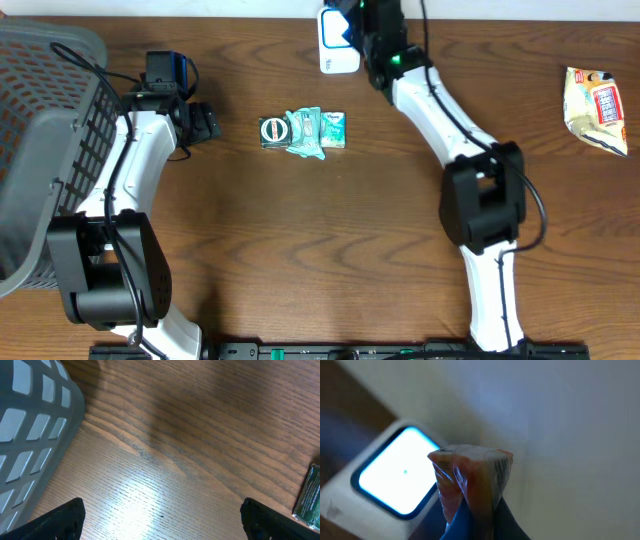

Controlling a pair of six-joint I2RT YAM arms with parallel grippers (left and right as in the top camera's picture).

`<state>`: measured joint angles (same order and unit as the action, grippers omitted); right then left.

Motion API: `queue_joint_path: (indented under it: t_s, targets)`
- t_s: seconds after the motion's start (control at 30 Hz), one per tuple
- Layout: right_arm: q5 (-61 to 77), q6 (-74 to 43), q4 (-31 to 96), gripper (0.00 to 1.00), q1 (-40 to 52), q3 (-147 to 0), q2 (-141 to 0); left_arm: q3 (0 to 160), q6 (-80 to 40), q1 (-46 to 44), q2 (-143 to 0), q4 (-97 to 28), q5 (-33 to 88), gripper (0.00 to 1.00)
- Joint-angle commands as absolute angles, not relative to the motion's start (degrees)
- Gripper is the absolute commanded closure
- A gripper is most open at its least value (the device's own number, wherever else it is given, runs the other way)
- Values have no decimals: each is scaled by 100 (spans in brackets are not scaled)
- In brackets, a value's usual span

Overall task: Scan the item barcode
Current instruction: 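Hold the orange tissue pack in front of the scanner window, then carry the orange tissue pack right and drop it near the snack bag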

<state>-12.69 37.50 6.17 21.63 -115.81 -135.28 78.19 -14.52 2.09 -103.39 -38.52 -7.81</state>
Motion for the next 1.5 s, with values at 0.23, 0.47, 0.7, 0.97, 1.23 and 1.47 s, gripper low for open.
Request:
queue_joint_path:
  t_s: [0.23,0.47,0.7,0.97,1.23,1.47]
  targets:
    - [-1035,4143,373,99,2239,-11651,-13769,7787,-1376,209,-10342,-3854,-812,3]
    - [-1004,4445,-51,99,2370,-11651,-13769,7787,-1376,209,-10342,-3852,-812,2]
    - [-950,4849,-193,99,2432,-11651,-13944,7787,-1376,209,-10342,-3854,-812,2]
    - [-1267,4331,-242,99,2366,-11657,-13928,7787,-1376,209,-10342,-3854,-812,2]
    - [-1931,3310,174,99,2086,-11657,-13082,7787,-1376,209,-10342,-3854,-812,2]
    - [-1964,2637,2845,99,902,-11651,-12661,7787,-1376,209,-10342,-3854,-812,2]
